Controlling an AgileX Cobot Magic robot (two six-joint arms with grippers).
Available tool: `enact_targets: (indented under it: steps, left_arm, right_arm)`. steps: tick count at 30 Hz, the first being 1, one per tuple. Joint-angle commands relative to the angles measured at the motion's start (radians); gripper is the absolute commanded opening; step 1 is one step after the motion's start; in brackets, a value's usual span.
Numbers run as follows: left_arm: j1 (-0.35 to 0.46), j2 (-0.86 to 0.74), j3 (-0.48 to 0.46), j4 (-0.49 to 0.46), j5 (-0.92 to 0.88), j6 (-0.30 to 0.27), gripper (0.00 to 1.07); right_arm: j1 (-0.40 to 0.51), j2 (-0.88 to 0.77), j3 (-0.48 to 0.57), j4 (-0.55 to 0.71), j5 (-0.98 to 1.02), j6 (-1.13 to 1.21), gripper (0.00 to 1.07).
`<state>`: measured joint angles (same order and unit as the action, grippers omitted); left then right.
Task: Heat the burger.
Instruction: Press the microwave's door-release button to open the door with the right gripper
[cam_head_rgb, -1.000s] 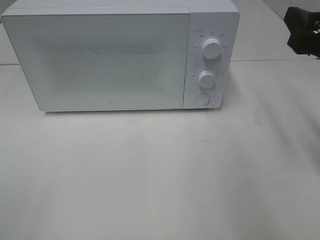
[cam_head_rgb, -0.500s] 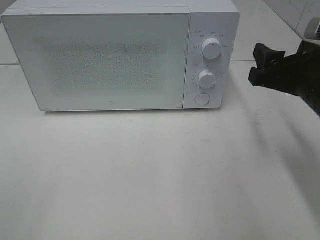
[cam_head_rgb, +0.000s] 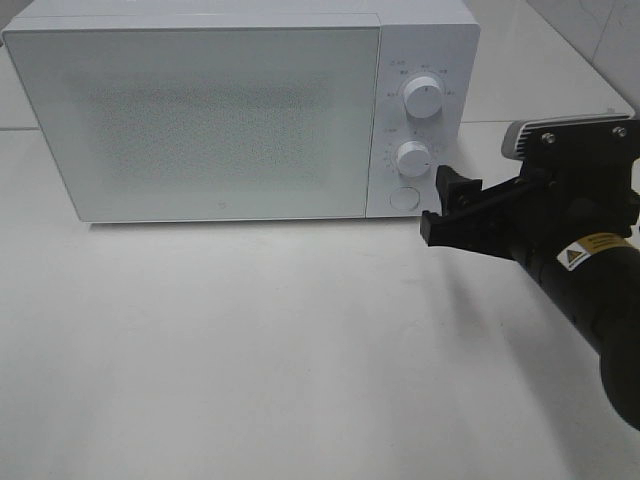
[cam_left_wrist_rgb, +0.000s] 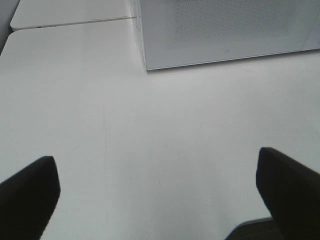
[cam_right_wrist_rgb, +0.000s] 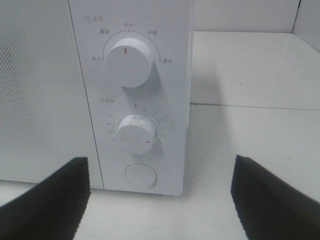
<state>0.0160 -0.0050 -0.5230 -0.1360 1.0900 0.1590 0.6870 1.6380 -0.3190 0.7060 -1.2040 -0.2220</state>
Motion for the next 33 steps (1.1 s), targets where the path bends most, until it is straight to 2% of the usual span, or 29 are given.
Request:
enact_targets:
  steps: [1,7,15,18,20,21,23,27,28,30,32,33]
  left_arm:
    - [0.004,-0.005,0.003,-0.007,-0.012,-0.006,1.00]
    - [0.004,-0.005,0.003,-0.007,-0.012,-0.006,1.00]
    - [0.004,-0.005,0.003,-0.007,-0.012,-0.006,1.00]
    - [0.004,-0.005,0.003,-0.007,-0.012,-0.006,1.00]
    - [0.004,-0.005,0.003,-0.007,-0.012,-0.006,1.00]
    - [0.004,-0.005,0.003,-0.007,-0.012,-0.006,1.00]
    - [0.004,-0.006,0.003,-0.007,-0.012,-0.006,1.00]
    - [0.004,-0.006,0.003,-0.007,-0.012,-0.006,1.00]
    - [0.004,-0.006,0.003,-0.007,-0.012,-0.006,1.00]
    - [0.004,-0.006,0.003,-0.007,-0.012,-0.006,1.00]
    - [0.004,-0.006,0.003,-0.007,-0.012,-0.006,1.00]
    - [0.004,-0.006,0.003,-0.007,-0.012,-0.006,1.00]
  right_arm:
    - [0.067,0.042,-0.024,0.067,-0.119,-0.015,0.75]
    - [0.108,0.096,-0.041,0.103,-0.133,-0.014,0.75]
    - [0.108,0.096,-0.040,0.136,-0.132,0.018,0.75]
    - [0.108,0.096,-0.040,0.147,-0.122,0.104,0.75]
    - [0.108,0.096,-0.040,0.153,-0.088,0.315,0.74]
    - [0.108,0.096,-0.040,0.153,-0.088,0.315,0.74]
    - [0.108,0.096,-0.040,0.153,-0.055,0.499,0.71]
    - [0.108,0.096,-0.040,0.153,-0.031,0.645,0.68]
    - [0.108,0.096,-0.040,0.153,-0.007,0.795,0.64]
    - [0.108,0.096,-0.040,0.153,0.000,0.856,0.62]
    - [0.108,0.096,-0.040,0.153,0.024,1.052,0.55]
    - [0.108,0.096,-0.040,0.153,0.024,1.052,0.55]
